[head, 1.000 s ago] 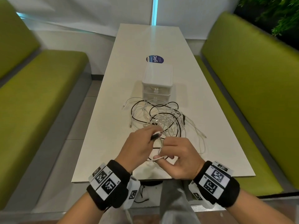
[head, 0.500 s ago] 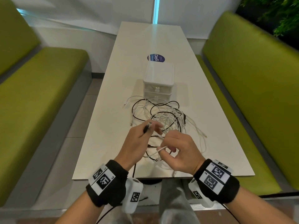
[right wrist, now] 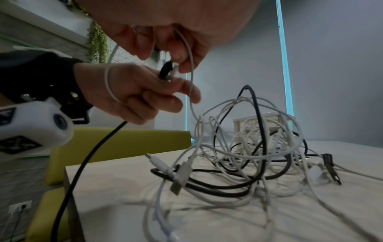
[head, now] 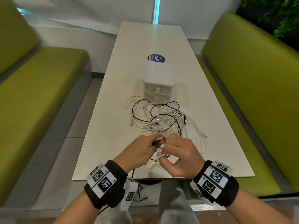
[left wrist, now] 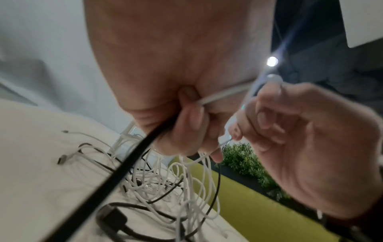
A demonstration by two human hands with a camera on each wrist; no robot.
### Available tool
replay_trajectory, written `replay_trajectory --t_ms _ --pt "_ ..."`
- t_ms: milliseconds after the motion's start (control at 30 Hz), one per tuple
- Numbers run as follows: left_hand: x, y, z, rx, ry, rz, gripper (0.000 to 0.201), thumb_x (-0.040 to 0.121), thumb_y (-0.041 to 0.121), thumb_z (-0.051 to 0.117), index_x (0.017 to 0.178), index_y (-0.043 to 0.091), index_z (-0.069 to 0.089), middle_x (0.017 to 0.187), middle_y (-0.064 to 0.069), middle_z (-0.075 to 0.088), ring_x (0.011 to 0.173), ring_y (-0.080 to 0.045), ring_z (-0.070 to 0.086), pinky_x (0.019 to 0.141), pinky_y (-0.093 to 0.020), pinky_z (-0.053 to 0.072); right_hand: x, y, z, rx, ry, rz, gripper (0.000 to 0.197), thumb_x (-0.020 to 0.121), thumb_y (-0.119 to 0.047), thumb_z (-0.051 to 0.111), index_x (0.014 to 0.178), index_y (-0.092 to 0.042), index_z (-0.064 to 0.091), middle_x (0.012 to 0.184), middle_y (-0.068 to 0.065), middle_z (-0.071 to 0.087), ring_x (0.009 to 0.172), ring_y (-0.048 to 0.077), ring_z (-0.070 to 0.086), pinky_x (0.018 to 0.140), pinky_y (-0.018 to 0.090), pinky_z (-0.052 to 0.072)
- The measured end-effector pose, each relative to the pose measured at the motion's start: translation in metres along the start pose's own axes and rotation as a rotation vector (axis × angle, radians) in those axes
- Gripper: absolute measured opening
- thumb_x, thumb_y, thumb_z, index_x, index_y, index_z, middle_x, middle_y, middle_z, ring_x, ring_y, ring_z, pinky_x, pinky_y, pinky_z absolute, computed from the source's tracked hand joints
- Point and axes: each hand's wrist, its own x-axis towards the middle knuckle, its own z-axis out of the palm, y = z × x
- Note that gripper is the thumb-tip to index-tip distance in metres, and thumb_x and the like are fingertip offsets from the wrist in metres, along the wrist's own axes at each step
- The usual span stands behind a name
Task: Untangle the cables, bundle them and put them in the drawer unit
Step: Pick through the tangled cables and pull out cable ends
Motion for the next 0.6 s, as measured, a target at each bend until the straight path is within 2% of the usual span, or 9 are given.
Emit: replay_trajectory --t_ms 33,100,200,267,333,400,467,500,600 --pt "0.0 0.0 -0.001 -0.022 -0.008 0.009 0.016 0.093 0.024 0.046 0.092 0.037 0.057 0.085 -0.001 0.068 0.079 -0.022 0.06 0.075 -0.048 0.047 0.0 0.002 -0.001 -0.012 -0.004 0.017 0.018 0.073 0.0 0.07 0.059 -0.003 0.059 0.059 0.004 0.051 0.057 0.021 0.043 0.058 0.028 0.038" --pt "0.0 -0.002 -0.002 -0.011 -0.006 -0.007 0.01 0.095 0.027 0.045 0.094 0.028 0.055 0.079 -0.003 0.066 0.073 -0.025 0.058 0.073 -0.052 0.047 0.001 0.006 0.0 -0.016 -0.01 0.037 0.017 0.073 0.0 0.069 0.06 -0.003 0.059 0.06 0.004 0.051 0.057 0.021 0.044 0.058 0.029 0.039" --pt "-0.001 -0.003 -0.006 -0.017 0.052 -0.034 0.009 0.099 0.019 0.046 0.098 0.024 0.054 0.07 -0.001 0.063 0.065 -0.022 0.056 0.068 -0.046 0.045 0.002 0.004 0.003 0.049 0.018 0.043 0.007 0.073 0.001 0.066 0.071 -0.004 0.062 0.072 0.005 0.056 0.067 0.021 0.05 0.064 0.03 0.044" --pt "-0.003 -0.001 -0.01 -0.07 0.098 -0.017 0.013 0.101 0.019 0.044 0.096 0.026 0.053 0.07 0.0 0.065 0.062 -0.019 0.055 0.062 -0.037 0.043 0.002 0.001 0.005 0.079 0.046 0.09 0.026 0.072 0.0 0.06 0.096 -0.006 0.061 0.095 0.009 0.06 0.09 0.022 0.057 0.082 0.029 0.047" --pt "-0.006 0.0 -0.016 -0.147 0.153 0.006 0.019 0.103 0.022 0.041 0.089 0.026 0.053 0.068 0.001 0.062 0.058 -0.012 0.049 0.057 -0.026 0.037 0.0 -0.001 0.009 0.102 0.044 0.172 0.048 0.071 0.0 0.056 0.118 -0.01 0.051 0.118 0.011 0.055 0.113 0.022 0.053 0.097 0.031 0.045" --pt "-0.011 0.003 -0.021 -0.259 0.209 0.017 0.025 0.104 0.022 0.041 0.081 0.019 0.052 0.065 0.001 0.056 0.055 -0.006 0.044 0.054 -0.016 0.033 -0.002 0.0 0.013 0.149 0.029 0.311 0.059 0.075 0.003 0.055 0.13 -0.013 0.042 0.131 0.006 0.048 0.123 0.018 0.049 0.1 0.033 0.046" --pt "-0.015 0.008 -0.024 -0.383 0.224 0.024 0.029 0.104 0.018 0.041 0.077 0.011 0.05 0.062 -0.001 0.05 0.049 -0.002 0.04 0.049 -0.01 0.032 0.002 0.002 0.014 0.177 -0.039 0.46 0.058 0.083 -0.005 0.054 0.136 -0.024 0.037 0.128 -0.008 0.05 0.113 0.01 0.054 0.092 0.031 0.05" --pt "-0.018 0.01 -0.025 -0.437 0.215 0.031 0.03 0.104 0.016 0.041 0.076 0.009 0.049 0.061 -0.001 0.047 0.047 -0.001 0.039 0.047 -0.008 0.031 0.003 0.003 0.014 0.14 -0.107 0.468 0.054 0.087 -0.011 0.053 0.136 -0.029 0.037 0.123 -0.014 0.051 0.104 0.006 0.057 0.086 0.028 0.051" --pt "-0.023 0.013 -0.025 -0.559 0.198 0.091 0.033 0.104 0.022 0.042 0.075 0.009 0.05 0.06 0.0 0.043 0.048 -0.005 0.035 0.049 -0.014 0.027 0.01 0.007 0.016 -0.07 -0.294 0.332 0.035 0.092 -0.028 0.046 0.127 -0.027 0.049 0.117 -0.011 0.053 0.088 0.009 0.058 0.072 0.031 0.053"
